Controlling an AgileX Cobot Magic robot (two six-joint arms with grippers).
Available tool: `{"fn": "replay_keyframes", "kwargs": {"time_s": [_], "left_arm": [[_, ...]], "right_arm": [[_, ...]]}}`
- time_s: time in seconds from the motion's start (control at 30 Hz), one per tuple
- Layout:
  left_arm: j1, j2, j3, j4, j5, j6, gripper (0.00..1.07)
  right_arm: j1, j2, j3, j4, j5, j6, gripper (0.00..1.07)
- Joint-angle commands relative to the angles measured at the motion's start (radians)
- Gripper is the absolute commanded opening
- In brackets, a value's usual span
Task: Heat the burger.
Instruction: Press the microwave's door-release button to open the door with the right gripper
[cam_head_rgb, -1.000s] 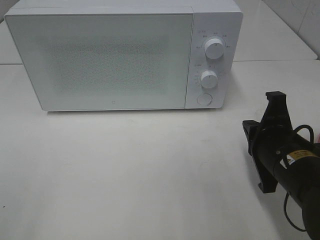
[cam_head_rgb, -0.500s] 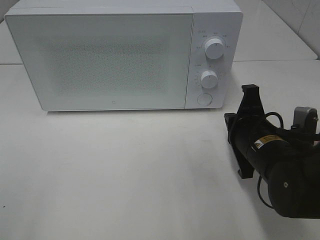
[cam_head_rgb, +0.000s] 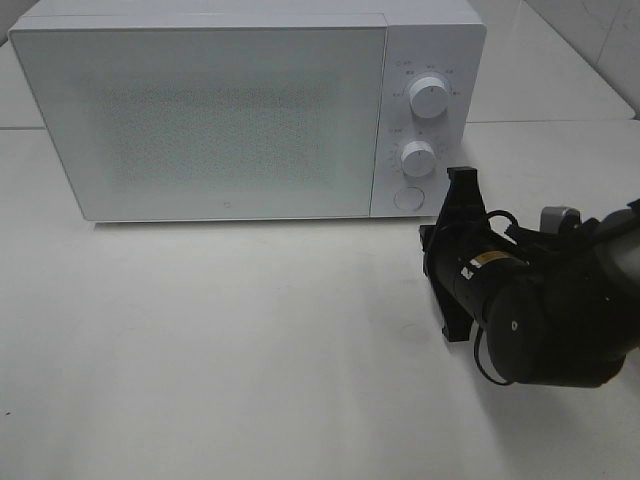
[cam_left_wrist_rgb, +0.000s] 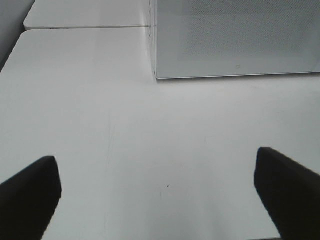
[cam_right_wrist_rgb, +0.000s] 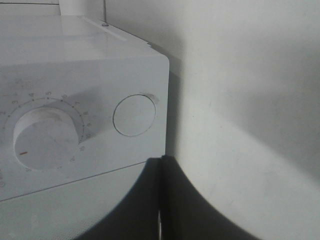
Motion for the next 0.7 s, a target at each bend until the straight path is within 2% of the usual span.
{"fn": "replay_keyframes", "kwargs": {"time_s": [0.03,0.7], "left_arm": [[-0.002,-0.001,0.003,-0.004,-0.002,-0.004,1.00],[-0.002,-0.001,0.003,-0.004,-0.002,-0.004,1.00]], "right_arm": [[-0.021,0.005,-0.051,-0.033,0.045,0.005,0.00],[-0.074,0.041,-0.159,-0.087,0.076,-0.003,0.00]]}}
